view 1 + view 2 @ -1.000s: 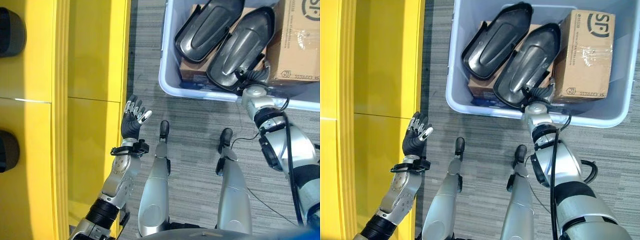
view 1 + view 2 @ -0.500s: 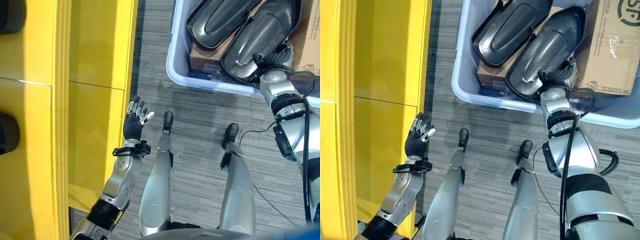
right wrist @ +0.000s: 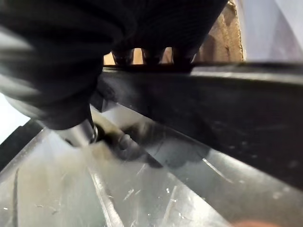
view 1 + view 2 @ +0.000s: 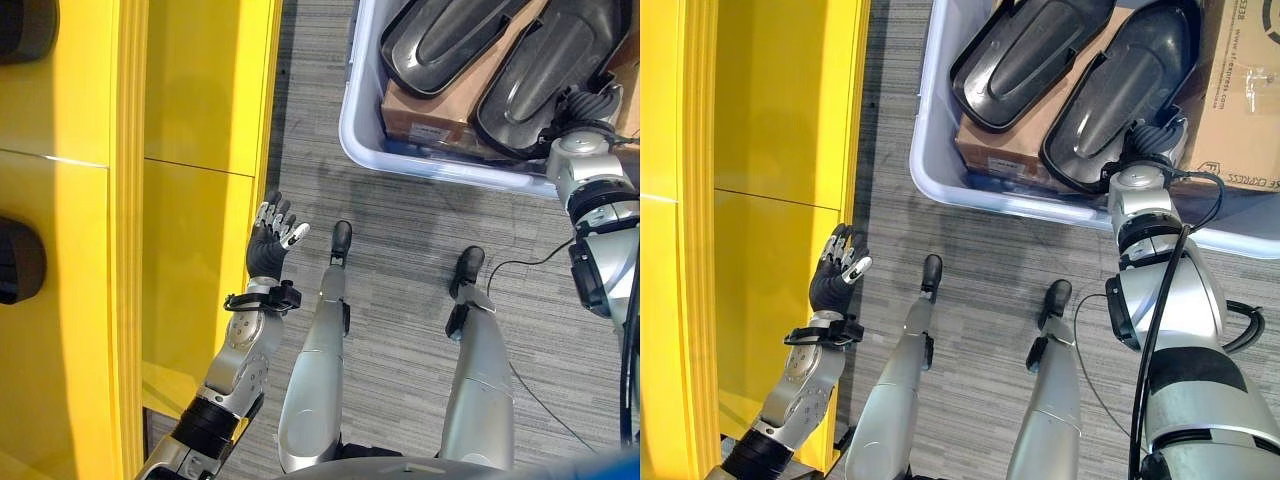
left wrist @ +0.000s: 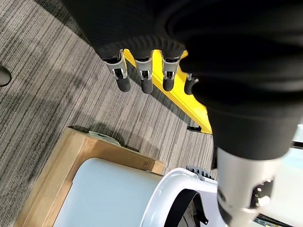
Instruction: Move parts from the plastic box to the shelf.
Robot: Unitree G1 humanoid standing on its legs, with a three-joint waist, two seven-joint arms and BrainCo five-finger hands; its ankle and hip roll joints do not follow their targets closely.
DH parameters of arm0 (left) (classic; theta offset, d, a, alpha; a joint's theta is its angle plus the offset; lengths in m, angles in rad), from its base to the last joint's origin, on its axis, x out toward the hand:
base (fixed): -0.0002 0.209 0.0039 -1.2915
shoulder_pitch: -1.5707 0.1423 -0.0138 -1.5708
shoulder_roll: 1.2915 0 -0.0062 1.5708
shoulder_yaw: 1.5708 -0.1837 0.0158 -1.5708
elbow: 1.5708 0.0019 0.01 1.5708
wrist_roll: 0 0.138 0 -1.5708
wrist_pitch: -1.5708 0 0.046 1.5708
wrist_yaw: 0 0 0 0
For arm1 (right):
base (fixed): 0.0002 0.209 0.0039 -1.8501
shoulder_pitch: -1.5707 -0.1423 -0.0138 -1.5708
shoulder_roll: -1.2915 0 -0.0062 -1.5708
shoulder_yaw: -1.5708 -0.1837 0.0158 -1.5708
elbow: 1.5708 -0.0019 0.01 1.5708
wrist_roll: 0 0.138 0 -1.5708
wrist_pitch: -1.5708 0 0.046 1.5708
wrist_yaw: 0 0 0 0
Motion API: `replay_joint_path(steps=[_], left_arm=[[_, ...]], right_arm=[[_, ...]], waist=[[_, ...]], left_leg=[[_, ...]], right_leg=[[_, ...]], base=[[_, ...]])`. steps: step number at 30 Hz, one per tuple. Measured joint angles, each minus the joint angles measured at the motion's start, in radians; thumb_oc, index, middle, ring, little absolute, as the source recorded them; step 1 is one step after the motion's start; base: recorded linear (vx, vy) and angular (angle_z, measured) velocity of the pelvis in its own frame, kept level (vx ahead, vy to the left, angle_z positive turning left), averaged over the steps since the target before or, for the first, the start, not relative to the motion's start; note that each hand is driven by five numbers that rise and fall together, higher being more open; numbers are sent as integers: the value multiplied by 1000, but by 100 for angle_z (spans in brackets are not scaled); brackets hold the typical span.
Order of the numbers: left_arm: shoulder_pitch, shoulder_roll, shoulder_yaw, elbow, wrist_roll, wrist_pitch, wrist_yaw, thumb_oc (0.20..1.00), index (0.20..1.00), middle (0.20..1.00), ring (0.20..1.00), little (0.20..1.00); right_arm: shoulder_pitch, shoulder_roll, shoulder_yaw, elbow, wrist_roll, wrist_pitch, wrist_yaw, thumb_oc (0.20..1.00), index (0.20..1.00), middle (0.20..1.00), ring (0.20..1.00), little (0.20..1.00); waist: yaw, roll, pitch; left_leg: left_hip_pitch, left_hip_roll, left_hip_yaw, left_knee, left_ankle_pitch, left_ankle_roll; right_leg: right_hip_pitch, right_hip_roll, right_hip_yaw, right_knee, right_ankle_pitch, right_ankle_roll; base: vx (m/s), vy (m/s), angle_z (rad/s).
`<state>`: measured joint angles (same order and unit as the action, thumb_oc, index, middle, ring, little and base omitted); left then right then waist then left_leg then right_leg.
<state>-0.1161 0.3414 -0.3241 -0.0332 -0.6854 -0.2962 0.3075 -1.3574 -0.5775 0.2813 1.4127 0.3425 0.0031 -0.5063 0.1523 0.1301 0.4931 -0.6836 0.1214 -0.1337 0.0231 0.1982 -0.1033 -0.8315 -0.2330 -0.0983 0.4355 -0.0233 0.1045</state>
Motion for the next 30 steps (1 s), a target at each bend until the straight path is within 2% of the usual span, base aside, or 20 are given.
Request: replay_joint_path(steps=[8, 12, 15, 16, 19, 21, 22, 23, 24, 25, 26, 28, 30], left_arm=[[-9, 0, 2, 0, -2, 6, -3, 1000, 1000, 1000, 1000, 1000], [-2, 1, 9, 1, -3, 3, -4, 1000, 1000, 1000, 1000, 1000], [8, -7, 17, 4, -13, 9, -4, 1000, 1000, 1000, 1000, 1000], [20, -7, 28, 5, -17, 8, -4, 1000, 1000, 1000, 1000, 1000], [34, -8, 54, 5, -39, 9, -4, 1000, 1000, 1000, 1000, 1000], [61, -4, 84, 5, -39, 9, -5, 1000, 1000, 1000, 1000, 1000], [73, 8, 93, 6, -39, 9, -5, 1000, 1000, 1000, 1000, 1000], [71, 18, 91, 5, -39, 16, -8, 1000, 1000, 1000, 1000, 1000], [102, 26, 108, -4, -39, 30, -26, 1000, 1000, 1000, 1000, 1000], [154, 41, 124, -6, -39, 32, -29, 1000, 1000, 1000, 1000, 1000], [174, 47, 138, -9, -39, 40, -43, 1000, 1000, 1000, 1000, 1000], [196, 66, 168, -22, -39, 54, -69, 1000, 1000, 1000, 1000, 1000], [208, 65, 171, -23, -38, 59, -86, 1000, 1000, 1000, 1000, 1000]], right_arm=[[66, 21, -46, -56, 134, -7, 10, 200, 200, 200, 200, 200], [133, 88, -54, -126, 238, -48, 15, 200, 200, 200, 200, 200], [243, 140, -36, -311, 311, -68, -6, 200, 200, 200, 200, 200], [314, 175, -24, -423, 319, -80, -5, 200, 200, 200, 200, 200], [458, 205, 30, -727, 319, -97, 8, 200, 200, 200, 200, 200], [548, 227, 53, -886, 309, -116, 36, 200, 200, 200, 200, 200], [553, 251, 60, -886, 300, -130, 43, 200, 200, 200, 200, 200], [562, 252, 56, -913, 303, -125, 40, 200, 200, 200, 200, 200], [670, 228, 46, -1091, 297, -120, 42, 200, 200, 200, 200, 200], [727, 230, 45, -1143, 281, -135, 74, 200, 200, 200, 200, 200], [736, 224, 41, -1152, 264, -139, 78, 200, 200, 200, 200, 200], [761, 201, 38, -1183, 225, -135, 95, 200, 200, 200, 200, 200], [792, 208, 41, -1202, 222, -135, 121, 200, 200, 200, 200, 200]], waist=[[-1, 2, 2], [-34, 3, 0], [-62, -3, 2], [-83, -5, 2], [-108, -16, 3], [-106, -44, -13], [-114, -65, -27], [-120, -73, -27], [-116, -83, -29], [-116, -93, -58], [-132, -92, -77], [-136, -95, -128], [-137, -94, -146]], left_leg=[[54, 0, 2, 13, -2, 2], [96, 3, 5, 14, -14, 8], [136, 15, 15, 13, -20, 5], [172, 20, 17, 11, -30, 8], [235, 27, 32, 8, -43, 6], [265, 32, 46, -1, -50, 9], [272, 34, 53, -5, -51, 9], [280, 34, 55, -8, -52, 9], [334, 35, 63, -30, -49, 5], [384, 34, 75, -49, -60, 11], [398, 37, 74, -60, -61, 10], [432, 38, 79, -85, -60, 9], [488, 40, 97, -102, -63, 10]], right_leg=[[61, 0, -2, -4, 0, 0], [110, 5, -1, -21, 1, 2], [157, 19, -1, -50, 13, 3], [198, 25, -1, -65, 13, 3], [264, 32, 1, -93, 17, 5], [290, 36, 6, -116, 22, 5], [293, 40, 14, -124, 26, 6], [306, 40, 13, -131, 29, 8], [361, 41, 12, -160, 37, 14], [412, 37, 15, -198, 39, 19], [435, 38, 15, -221, 46, 25], [481, 40, 14, -275, 66, 33], [543, 42, 14, -325, 80, 36]], base=[[0, 0, 0], [-14, 14, -4], [-5, 2, -11], [8, 4, -18], [47, 7, -12], [44, -5, -20], [67, -13, -17], [87, -25, -6], [115, -48, -10], [95, -44, -10], [104, -66, -14], [101, -72, -6], [85, -56, -13]])
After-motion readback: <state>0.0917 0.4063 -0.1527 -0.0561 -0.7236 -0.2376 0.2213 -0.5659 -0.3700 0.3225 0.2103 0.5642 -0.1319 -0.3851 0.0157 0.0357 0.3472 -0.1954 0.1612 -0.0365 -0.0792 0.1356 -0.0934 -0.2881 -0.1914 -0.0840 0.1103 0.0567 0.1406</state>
